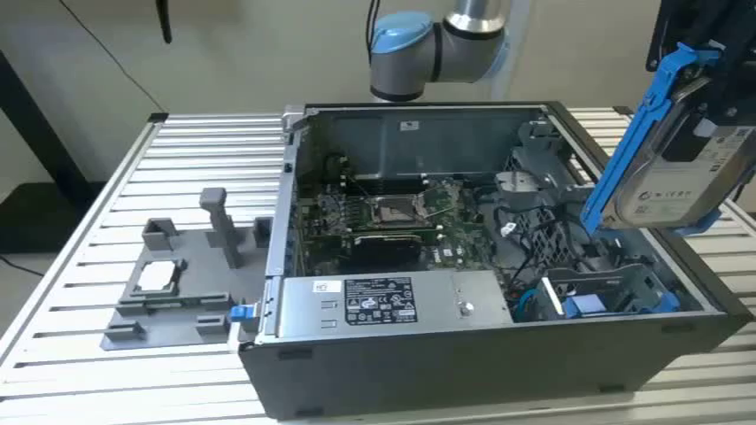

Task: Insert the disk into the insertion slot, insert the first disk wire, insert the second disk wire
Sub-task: 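Insert the disk into the insertion slot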

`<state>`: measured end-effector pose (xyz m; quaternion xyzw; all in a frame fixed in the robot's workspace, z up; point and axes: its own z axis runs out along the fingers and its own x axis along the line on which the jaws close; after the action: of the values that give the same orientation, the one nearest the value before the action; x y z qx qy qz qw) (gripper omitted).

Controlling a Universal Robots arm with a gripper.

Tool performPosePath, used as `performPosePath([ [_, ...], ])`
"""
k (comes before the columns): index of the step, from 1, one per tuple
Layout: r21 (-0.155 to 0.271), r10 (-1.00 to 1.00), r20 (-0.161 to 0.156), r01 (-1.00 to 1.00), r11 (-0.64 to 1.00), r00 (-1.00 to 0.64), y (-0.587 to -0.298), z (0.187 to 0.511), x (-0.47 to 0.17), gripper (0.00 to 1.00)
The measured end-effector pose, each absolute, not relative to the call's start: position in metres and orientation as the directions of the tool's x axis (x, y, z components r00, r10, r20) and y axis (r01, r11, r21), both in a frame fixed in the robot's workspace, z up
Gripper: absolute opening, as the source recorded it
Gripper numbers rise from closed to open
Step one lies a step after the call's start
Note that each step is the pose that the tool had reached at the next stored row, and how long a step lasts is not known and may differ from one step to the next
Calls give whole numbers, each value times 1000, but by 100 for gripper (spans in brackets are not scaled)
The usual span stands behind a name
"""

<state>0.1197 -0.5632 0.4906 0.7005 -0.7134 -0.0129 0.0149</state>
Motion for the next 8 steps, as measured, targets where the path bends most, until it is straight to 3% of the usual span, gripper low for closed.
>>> performPosePath([
  [8, 39, -1000, 3, -999, 18, -18, -563, 491, 120, 33],
])
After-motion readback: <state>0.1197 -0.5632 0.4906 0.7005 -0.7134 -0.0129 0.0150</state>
